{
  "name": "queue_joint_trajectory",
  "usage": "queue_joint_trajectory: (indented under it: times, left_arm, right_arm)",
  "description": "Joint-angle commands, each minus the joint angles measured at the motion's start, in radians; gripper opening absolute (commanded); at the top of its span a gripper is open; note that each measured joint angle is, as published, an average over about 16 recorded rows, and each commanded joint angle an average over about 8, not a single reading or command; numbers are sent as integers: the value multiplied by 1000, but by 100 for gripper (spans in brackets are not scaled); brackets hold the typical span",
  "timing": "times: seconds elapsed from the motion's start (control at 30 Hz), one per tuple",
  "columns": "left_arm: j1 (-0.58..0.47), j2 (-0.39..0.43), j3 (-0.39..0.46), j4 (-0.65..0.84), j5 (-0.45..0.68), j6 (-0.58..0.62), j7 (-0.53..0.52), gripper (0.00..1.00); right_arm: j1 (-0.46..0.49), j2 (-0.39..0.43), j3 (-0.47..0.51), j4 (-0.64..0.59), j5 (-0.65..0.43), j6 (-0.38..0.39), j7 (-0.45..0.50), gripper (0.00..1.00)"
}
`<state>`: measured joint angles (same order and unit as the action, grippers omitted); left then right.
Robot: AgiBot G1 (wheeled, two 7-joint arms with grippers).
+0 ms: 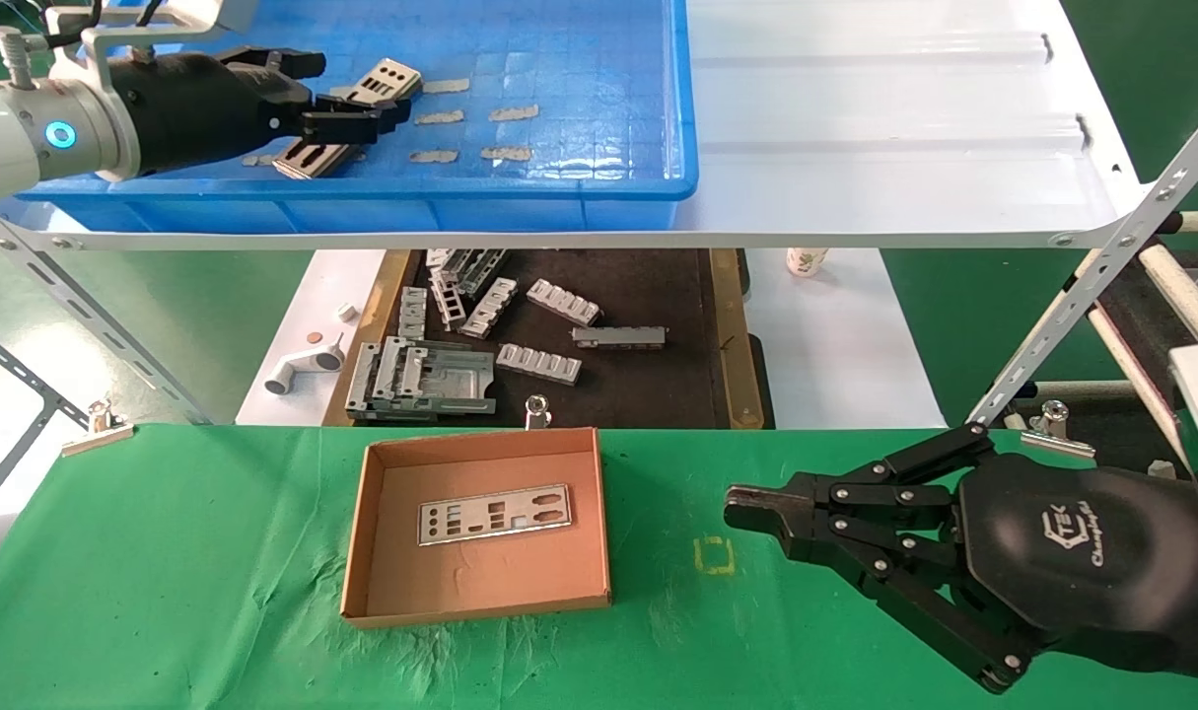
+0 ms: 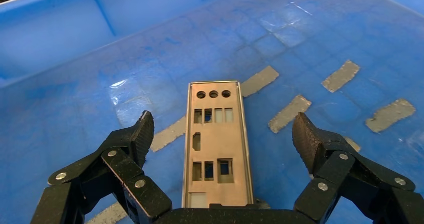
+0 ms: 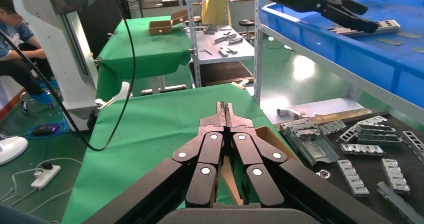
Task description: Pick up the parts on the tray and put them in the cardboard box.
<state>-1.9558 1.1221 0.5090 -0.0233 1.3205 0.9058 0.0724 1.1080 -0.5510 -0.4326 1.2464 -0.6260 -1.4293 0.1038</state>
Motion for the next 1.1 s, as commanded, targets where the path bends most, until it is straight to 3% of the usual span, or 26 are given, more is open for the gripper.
queue_joint_trajectory:
  times: [0.03, 0.13, 0.23, 1.1]
  left_arm:
    - [-1, 3, 0, 6, -1, -7, 0, 56]
    - [-1, 10, -2, 12, -3, -11, -2, 19]
    - [1, 15, -3, 17, -4, -14, -5, 1]
    - [8, 27, 4, 26, 5, -48, -11, 0]
  right_arm:
    - [0, 0, 0, 0, 0, 0, 0, 0]
    - [0, 0, 0, 0, 0, 0, 0, 0]
    - [0, 0, 0, 0, 0, 0, 0, 0]
    - [0, 0, 0, 0, 0, 0, 0, 0]
